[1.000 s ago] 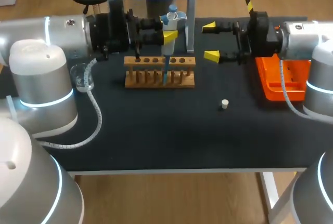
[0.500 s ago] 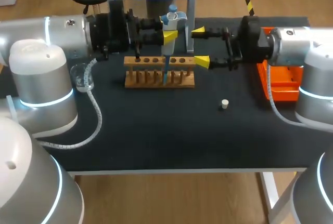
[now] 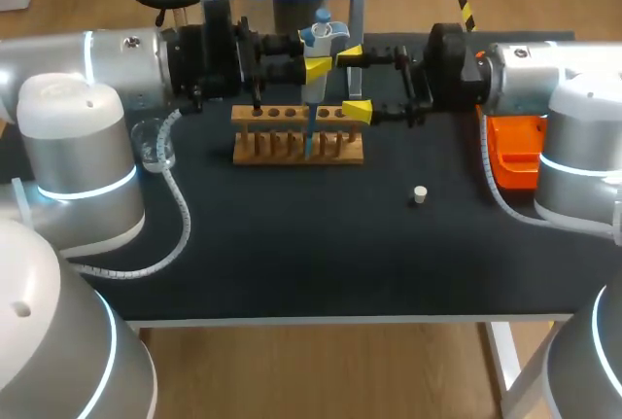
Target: Invert the test tube, pick up the pipette, mount the tip to pipette, aspirate from beaker and dispense into the tube, eject the tip, return the pipette, and cap with the stopper.
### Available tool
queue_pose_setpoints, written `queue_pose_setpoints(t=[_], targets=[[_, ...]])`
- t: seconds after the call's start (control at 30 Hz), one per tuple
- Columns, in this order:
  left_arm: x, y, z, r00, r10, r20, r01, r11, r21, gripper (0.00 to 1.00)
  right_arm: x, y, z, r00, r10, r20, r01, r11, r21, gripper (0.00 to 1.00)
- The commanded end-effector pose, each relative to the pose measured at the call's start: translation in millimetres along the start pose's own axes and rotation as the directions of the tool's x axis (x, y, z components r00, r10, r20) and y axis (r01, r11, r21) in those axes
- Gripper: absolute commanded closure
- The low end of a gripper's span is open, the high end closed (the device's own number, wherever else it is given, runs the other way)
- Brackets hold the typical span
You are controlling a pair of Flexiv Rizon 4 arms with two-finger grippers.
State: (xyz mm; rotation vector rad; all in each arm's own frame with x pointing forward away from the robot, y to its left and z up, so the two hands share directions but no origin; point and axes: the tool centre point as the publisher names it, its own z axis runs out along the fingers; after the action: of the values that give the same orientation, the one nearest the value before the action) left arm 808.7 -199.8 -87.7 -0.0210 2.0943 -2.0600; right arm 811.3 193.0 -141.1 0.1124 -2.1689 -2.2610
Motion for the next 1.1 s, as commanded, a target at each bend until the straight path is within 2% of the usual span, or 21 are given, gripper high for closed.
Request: queue_pose_setpoints(t=[0.03,0.4,0.9,1.1], targets=[[0.7,-0.2,2,1.000,0.001,0.006,-0.001,1.000,0.001,1.00,-7,1,11,1.000,0.001,-0.005,0.000,1.000,0.004,0.00],[0.7,-0.2,2,1.000,0.001,0.006,-0.001,1.000,0.001,1.00,-13,4,33,1.000,-0.001,-0.017,0.001,1.000,0.012,0.00],[0.7,-0.2,2,1.000,0.001,0.006,-0.001,1.000,0.001,1.00,-11,8,48,1.000,-0.001,-0.010,0.001,1.000,0.011,0.00],[0.7,-0.2,2,1.000,0.001,0.006,-0.001,1.000,0.001,1.00,-10,10,51,1.000,-0.005,-0.011,0.005,1.000,0.008,0.05]])
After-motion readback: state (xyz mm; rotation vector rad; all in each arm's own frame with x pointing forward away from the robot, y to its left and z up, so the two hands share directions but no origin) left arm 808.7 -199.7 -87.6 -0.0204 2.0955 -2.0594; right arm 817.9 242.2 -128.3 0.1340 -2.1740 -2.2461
